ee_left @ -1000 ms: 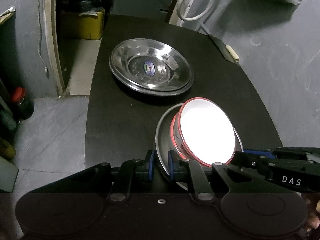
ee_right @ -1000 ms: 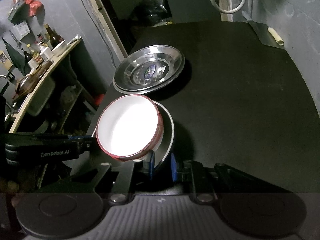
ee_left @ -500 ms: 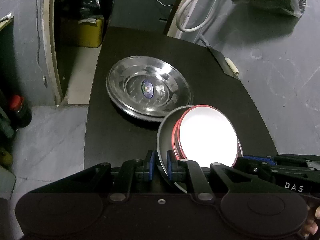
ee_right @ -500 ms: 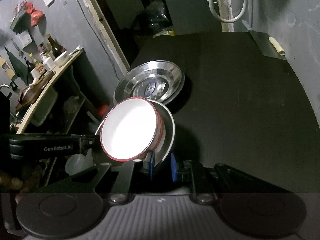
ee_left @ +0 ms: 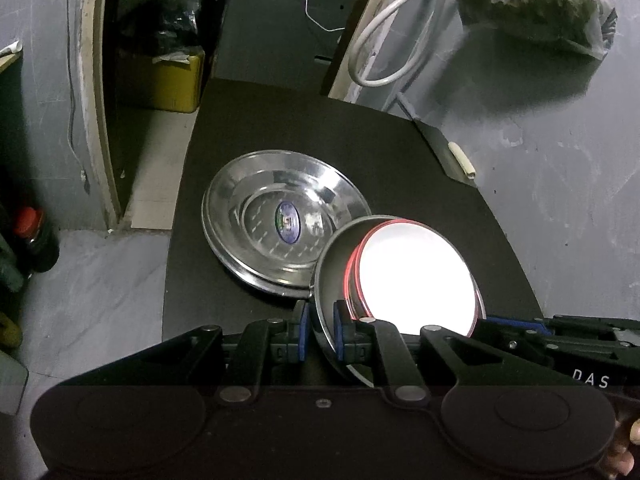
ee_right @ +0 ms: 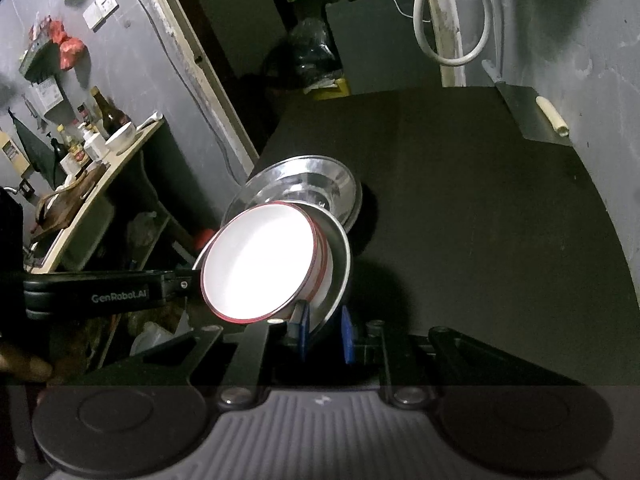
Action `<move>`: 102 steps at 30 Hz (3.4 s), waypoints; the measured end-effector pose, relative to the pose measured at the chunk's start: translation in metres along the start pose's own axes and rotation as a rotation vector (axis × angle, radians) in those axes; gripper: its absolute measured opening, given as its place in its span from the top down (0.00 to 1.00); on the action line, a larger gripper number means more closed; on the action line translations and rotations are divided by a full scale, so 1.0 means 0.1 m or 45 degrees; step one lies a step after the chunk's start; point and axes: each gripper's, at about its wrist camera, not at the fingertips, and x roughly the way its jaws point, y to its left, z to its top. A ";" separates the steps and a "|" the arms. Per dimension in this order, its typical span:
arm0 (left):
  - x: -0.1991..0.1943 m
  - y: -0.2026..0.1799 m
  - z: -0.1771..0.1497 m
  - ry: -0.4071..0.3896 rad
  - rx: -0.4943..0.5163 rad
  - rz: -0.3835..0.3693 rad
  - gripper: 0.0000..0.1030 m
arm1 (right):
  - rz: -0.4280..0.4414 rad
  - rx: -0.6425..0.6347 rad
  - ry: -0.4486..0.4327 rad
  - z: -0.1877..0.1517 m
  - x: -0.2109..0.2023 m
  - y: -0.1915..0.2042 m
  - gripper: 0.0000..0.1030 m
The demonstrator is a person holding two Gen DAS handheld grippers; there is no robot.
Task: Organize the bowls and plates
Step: 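Lift the nested bowls with the left gripper and carry them toward the steel plate stack, then lower the nested bowls onto the steel plate stack with the left gripper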
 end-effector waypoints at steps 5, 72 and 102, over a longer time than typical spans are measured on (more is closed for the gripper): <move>0.04 -0.01 0.09 -0.014 -0.007 0.006 0.89 | 0.001 -0.013 -0.011 0.10 0.03 -0.02 0.82; 0.69 0.38 0.83 0.004 -0.145 0.214 0.87 | 0.093 -0.127 0.066 1.04 1.12 0.00 0.84; 0.66 0.37 0.78 0.048 -0.155 0.250 0.86 | 0.091 -0.120 0.089 0.98 1.11 0.01 0.85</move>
